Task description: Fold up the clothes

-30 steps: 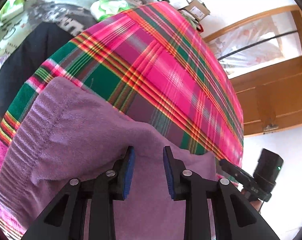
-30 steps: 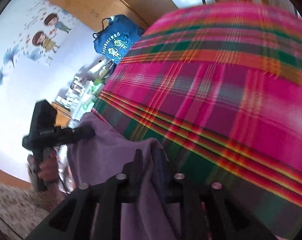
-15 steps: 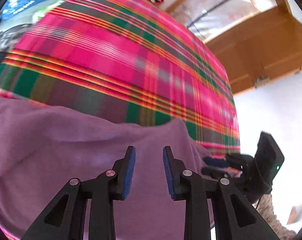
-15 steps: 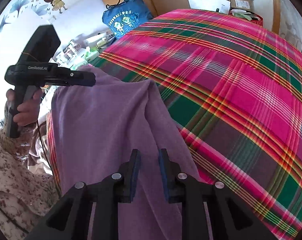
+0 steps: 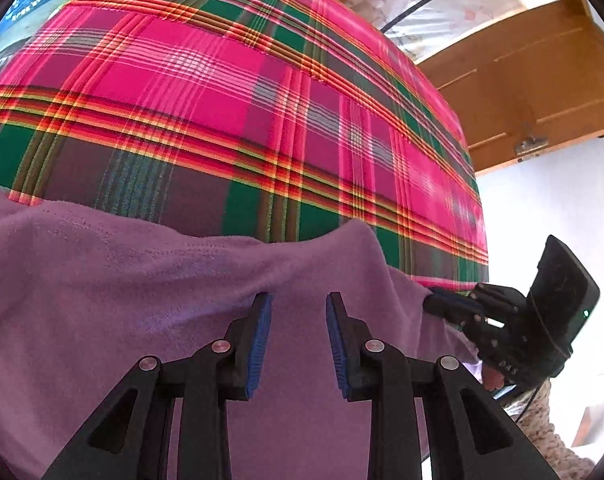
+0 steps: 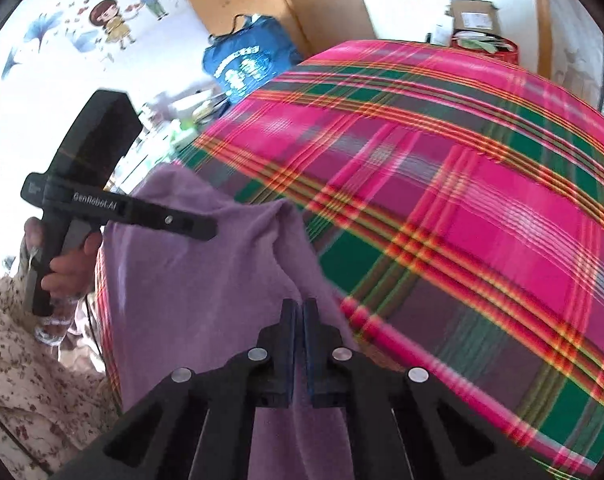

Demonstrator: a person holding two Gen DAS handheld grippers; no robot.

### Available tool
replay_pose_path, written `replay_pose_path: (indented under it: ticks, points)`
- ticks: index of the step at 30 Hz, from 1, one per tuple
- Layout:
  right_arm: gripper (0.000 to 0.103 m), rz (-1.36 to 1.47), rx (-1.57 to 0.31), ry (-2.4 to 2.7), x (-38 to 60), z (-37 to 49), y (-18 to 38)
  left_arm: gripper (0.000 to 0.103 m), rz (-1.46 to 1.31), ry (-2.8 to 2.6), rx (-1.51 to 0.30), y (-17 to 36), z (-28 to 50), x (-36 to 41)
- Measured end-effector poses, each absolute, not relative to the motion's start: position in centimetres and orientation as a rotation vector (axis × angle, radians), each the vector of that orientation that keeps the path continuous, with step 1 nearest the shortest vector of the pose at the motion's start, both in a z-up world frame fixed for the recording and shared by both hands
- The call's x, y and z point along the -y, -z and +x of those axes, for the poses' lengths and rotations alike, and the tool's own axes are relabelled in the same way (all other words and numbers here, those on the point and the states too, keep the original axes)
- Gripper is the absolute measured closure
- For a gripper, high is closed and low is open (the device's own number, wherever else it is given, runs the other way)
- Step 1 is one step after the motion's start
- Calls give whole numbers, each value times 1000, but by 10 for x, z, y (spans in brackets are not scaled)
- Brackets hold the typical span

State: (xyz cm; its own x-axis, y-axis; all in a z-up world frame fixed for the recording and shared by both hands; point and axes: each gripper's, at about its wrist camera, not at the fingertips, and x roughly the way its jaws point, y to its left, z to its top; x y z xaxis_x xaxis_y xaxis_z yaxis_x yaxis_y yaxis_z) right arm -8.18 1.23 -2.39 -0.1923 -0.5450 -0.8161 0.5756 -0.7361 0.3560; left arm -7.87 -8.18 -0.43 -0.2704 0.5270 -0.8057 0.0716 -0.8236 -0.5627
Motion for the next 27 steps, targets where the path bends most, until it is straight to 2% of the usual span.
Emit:
replay_pose_path:
  ticks: [12, 21, 23, 25, 27]
  points:
    - [101, 1378, 3, 2047, -29, -92, 28, 74, -1679, -2186, 761, 8, -85, 81]
    - [98, 1343, 55, 2149, -61, -84, 6, 74, -1613, -2206, 661, -9, -82, 60]
    - [95, 1335, 88, 2185, -74, -77, -2, 74, -1609, -2193, 639, -10, -83, 53]
    - [85, 1338, 104, 2220, -93, -64, -9, 74, -1606, -2171, 599, -11, -85, 44]
    - [81, 1350, 95, 2252, -106, -53, -12, 74, -1604, -2145, 560, -10, -87, 36]
